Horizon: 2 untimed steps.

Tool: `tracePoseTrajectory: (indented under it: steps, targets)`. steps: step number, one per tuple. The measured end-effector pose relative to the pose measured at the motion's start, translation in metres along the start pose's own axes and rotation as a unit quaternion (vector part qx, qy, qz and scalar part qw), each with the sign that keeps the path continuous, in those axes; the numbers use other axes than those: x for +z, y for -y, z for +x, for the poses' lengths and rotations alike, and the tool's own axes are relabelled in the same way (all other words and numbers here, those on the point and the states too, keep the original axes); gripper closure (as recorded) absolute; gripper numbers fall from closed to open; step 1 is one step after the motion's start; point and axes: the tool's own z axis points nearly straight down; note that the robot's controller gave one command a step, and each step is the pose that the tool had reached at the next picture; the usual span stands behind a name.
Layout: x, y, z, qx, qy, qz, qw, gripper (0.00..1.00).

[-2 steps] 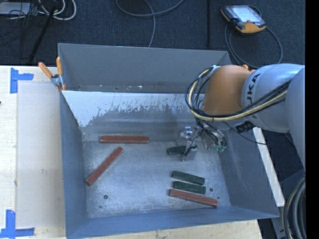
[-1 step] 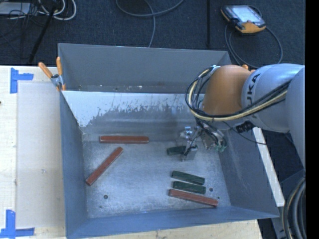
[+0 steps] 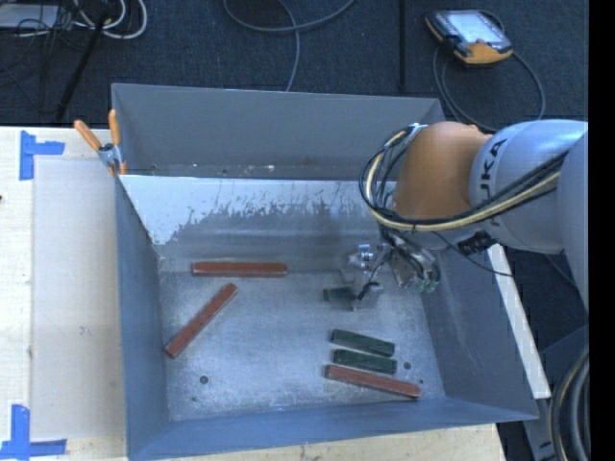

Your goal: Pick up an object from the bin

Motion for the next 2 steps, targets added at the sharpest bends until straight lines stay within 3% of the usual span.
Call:
tracePoseTrajectory:
  steps: [2]
  targets:
    - [-0.053,0.0,-0.001,0.0,0.0027,0.001,1.0,1.0]
